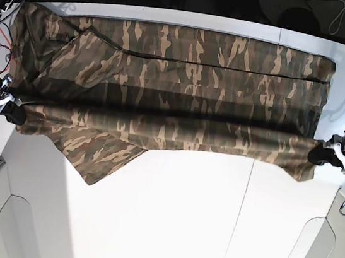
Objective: Fold the T-shirt properly
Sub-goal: 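Lift the collar half and fold it over onto the hem half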
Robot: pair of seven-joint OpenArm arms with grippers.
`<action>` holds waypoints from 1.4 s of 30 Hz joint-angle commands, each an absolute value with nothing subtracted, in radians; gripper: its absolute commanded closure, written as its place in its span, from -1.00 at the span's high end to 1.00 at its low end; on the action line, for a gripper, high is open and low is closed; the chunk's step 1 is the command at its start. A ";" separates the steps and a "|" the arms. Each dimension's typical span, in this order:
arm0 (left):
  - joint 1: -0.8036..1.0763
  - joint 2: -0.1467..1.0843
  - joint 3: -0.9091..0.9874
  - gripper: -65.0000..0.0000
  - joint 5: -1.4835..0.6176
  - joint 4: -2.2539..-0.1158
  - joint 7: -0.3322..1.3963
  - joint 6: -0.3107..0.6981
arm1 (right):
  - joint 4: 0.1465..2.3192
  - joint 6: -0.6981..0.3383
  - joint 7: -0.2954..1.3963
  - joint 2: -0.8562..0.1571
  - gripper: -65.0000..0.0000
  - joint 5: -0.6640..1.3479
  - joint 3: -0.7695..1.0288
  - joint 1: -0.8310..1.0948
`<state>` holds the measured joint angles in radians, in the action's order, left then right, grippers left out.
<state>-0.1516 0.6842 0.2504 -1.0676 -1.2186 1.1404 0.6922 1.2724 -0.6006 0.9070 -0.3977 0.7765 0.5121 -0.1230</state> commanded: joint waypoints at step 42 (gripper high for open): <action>-0.064 0.679 0.264 -1.00 -1.081 -1.265 1.100 0.698 | 1.029 -0.572 0.508 -0.302 0.04 0.471 0.374 -0.316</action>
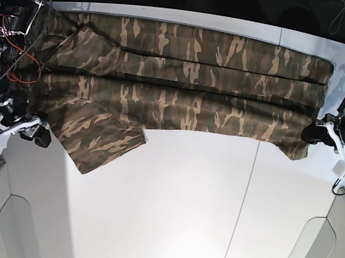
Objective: Fold the T-shirt properly
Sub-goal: 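Lift the collar half and fold it over onto the hem half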
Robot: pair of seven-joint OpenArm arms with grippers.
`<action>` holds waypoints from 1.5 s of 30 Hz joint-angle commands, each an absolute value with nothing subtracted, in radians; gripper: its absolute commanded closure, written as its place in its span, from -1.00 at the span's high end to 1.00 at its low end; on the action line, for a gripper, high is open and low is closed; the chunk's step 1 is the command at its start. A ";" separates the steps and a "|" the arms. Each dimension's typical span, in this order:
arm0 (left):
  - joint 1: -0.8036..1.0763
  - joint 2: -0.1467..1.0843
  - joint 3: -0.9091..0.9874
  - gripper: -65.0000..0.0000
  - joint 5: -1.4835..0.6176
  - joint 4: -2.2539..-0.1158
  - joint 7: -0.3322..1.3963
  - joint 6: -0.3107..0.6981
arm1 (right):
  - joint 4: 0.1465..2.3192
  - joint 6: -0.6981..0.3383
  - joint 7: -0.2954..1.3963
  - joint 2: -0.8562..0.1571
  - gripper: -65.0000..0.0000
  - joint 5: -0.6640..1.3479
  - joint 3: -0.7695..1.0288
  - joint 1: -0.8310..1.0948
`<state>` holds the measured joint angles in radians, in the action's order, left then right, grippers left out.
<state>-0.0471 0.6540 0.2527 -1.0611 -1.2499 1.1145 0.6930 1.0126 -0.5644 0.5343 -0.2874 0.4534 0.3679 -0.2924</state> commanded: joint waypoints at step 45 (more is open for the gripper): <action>0.126 0.685 0.382 -1.00 -1.148 -1.562 1.209 0.698 | 1.695 -0.587 0.920 -0.254 -1.00 0.814 0.542 0.057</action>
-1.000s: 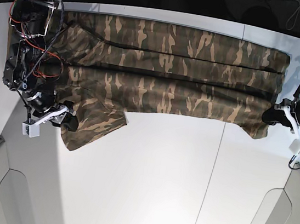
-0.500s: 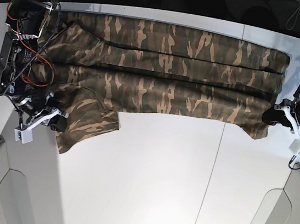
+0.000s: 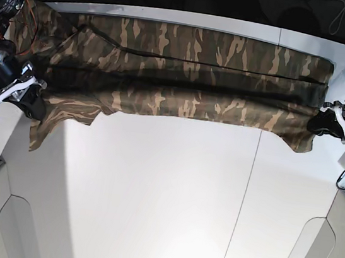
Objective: Fold the T-shirt properly
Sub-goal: 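Lift the collar half and fold it over onto the hem half, then lower the folded edge and release both grippers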
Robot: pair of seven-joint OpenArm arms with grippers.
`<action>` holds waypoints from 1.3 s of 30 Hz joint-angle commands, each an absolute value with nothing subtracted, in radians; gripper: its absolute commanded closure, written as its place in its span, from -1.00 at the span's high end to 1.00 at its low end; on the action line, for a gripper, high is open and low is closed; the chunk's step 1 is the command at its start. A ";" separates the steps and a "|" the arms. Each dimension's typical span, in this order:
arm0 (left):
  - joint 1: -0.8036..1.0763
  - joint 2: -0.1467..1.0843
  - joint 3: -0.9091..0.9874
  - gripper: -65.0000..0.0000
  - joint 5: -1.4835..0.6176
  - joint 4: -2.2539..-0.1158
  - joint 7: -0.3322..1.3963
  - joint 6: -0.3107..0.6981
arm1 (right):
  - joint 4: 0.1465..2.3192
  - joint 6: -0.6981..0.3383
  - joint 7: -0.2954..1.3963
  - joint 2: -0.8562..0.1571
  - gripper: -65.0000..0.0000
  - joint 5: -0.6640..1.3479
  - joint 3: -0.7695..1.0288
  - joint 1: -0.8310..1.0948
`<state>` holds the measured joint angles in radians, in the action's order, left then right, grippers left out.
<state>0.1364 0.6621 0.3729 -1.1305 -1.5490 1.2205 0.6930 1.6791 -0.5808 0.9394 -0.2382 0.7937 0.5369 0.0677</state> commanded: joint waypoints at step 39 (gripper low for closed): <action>0.253 0.684 0.466 -0.06 -1.141 -1.616 1.216 0.698 | 1.746 -0.580 0.978 -0.249 0.03 0.867 0.812 0.299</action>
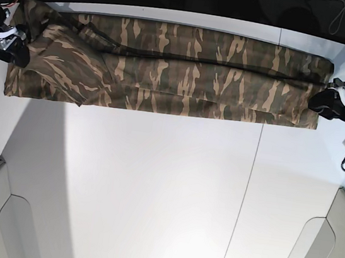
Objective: Fold the T-shirt properly
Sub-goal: 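Lower the folded edge and release both grippers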
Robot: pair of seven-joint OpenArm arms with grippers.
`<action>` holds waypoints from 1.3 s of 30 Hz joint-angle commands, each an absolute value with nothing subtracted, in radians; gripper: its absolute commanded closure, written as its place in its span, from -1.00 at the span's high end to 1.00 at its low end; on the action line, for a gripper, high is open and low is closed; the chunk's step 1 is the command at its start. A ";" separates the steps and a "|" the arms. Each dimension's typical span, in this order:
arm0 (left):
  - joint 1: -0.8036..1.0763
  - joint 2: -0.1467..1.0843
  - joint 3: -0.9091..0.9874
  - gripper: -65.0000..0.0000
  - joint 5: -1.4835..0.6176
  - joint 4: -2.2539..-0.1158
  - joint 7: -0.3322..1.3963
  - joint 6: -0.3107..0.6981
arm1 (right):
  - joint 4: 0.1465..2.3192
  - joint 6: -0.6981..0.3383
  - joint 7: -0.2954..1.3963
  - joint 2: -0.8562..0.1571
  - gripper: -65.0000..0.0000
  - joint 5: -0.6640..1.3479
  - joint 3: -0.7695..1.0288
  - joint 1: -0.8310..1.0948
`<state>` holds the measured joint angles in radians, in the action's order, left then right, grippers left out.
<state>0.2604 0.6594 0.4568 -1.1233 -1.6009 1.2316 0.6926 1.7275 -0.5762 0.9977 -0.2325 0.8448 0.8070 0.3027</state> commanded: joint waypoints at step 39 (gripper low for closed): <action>0.338 0.513 0.582 0.44 -0.829 -1.485 0.886 0.698 | 1.645 -0.591 0.939 -0.230 -1.00 0.869 0.574 0.275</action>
<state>0.3405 0.4904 0.5743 -0.8207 -1.4757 0.9039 0.6930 1.6310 -0.5835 0.9520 -0.2161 0.8478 0.5682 0.2794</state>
